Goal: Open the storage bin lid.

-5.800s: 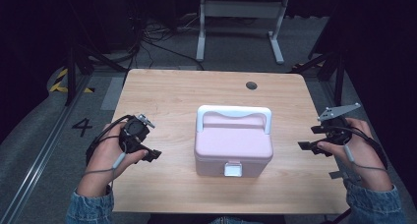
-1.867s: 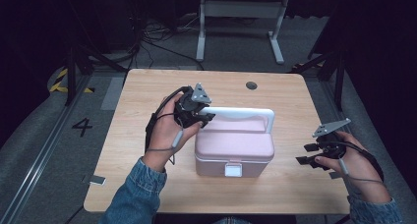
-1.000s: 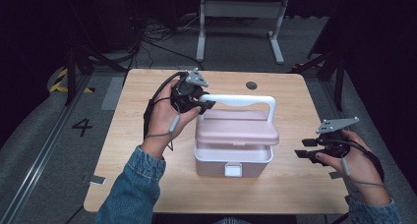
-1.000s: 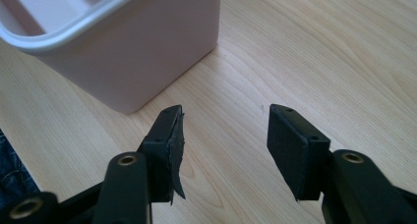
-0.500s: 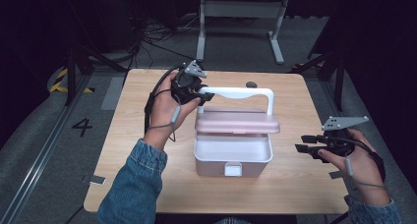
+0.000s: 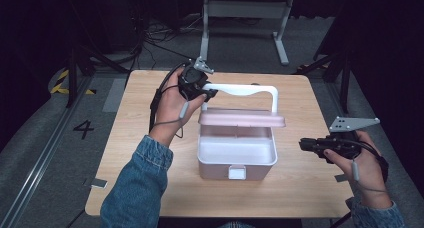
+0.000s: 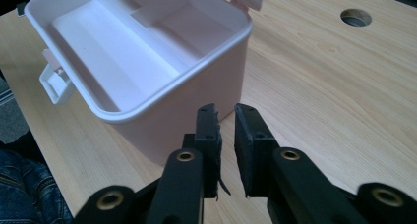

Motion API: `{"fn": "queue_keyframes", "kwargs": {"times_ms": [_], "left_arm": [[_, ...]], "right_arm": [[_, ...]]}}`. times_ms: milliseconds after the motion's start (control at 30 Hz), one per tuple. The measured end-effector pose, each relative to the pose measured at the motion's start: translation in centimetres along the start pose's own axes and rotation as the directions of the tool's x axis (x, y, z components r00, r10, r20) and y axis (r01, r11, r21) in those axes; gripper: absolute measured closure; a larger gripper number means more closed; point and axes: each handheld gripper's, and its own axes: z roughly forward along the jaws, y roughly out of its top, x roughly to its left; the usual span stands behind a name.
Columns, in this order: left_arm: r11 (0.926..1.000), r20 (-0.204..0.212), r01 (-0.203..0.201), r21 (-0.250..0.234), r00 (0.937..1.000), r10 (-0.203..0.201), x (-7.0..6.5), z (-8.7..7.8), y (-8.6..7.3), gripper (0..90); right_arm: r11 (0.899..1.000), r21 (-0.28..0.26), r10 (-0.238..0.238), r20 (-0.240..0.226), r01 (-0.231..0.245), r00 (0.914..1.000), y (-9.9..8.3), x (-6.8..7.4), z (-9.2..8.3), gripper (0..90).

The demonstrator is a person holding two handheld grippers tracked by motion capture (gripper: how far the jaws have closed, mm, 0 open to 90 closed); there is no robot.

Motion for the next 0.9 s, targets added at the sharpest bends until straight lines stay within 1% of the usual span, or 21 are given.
{"fn": "queue_keyframes", "kwargs": {"times_ms": [67,100,133,167,200,300,433,467,567,633,767,800,833,900], "left_arm": [[0.9998,0.009,0.014,-0.012,0.9999,-0.014,0.3,0.2,0.0,65.5],[0.9998,0.011,0.017,-0.014,0.9998,-0.017,0.3,0.2,0.0,65.5],[0.9998,0.011,0.015,-0.014,0.9998,-0.015,0.4,0.2,0.0,65.5],[0.9999,0.014,0.014,-0.008,0.9998,-0.014,0.5,0.2,0.0,65.5],[0.9998,0.013,0.017,-0.012,0.9998,-0.017,0.5,0.3,0.1,65.5],[0.9997,0.020,0.024,-0.008,0.9995,-0.024,0.7,0.4,0.1,65.5],[0.9995,0.018,0.027,-0.013,0.9995,-0.027,0.7,0.4,0.1,65.4],[0.9997,0.017,0.023,-0.009,0.9996,-0.023,0.7,0.4,0.1,65.4],[0.9997,0.014,0.023,-0.011,0.9996,-0.023,0.5,0.4,0.1,65.4],[0.9997,0.016,0.022,-0.012,0.9996,-0.022,0.6,0.4,0.1,65.4],[0.9995,0.020,0.026,-0.016,0.9995,-0.025,0.6,0.3,0.0,65.4],[0.9996,0.020,0.024,-0.013,0.9995,-0.024,0.6,0.3,0.0,65.4],[0.9997,0.025,0.021,-0.013,0.9995,-0.020,0.5,0.3,0.0,65.4],[0.9997,0.031,0.021,-0.010,0.9993,-0.021,0.4,0.2,-0.1,65.3]], "right_arm": [[1.000,-0.011,-0.011,-0.009,0.011,0.9999,0.2,0.3,0.2,86.1],[0.999,-0.027,-0.028,-0.012,0.028,0.9995,0.4,0.5,0.4,88.1],[0.999,-0.038,-0.036,-0.022,0.035,0.9991,0.6,0.7,0.4,89.0],[0.997,-0.058,-0.044,-0.046,0.041,0.9980,0.8,1.0,0.6,90.0],[0.996,-0.071,-0.051,-0.057,0.047,0.9970,1.0,1.1,0.7,90.0],[0.991,-0.121,-0.062,-0.095,0.051,0.9936,1.6,1.7,1.2,90.0],[0.982,-0.183,-0.078,-0.119,0.055,0.9899,2.3,2.3,1.7,90.0],[0.978,-0.200,-0.079,-0.128,0.053,0.9886,2.4,2.4,1.7,90.0],[0.967,-0.251,-0.081,-0.143,0.043,0.9864,2.8,2.6,1.7,90.0],[0.961,-0.275,-0.077,-0.145,0.035,0.9865,3.0,2.6,1.8,90.0],[0.953,-0.302,-0.060,-0.147,0.013,0.9874,3.3,2.6,2.1,90.0],[0.953,-0.302,-0.060,-0.147,0.013,0.9874,3.3,2.6,2.1,90.0],[0.948,-0.318,-0.053,-0.147,0.003,0.9877,3.4,2.5,2.3,90.0],[0.946,-0.323,-0.054,-0.145,0.004,0.9879,3.5,2.5,2.3,90.0]]}}
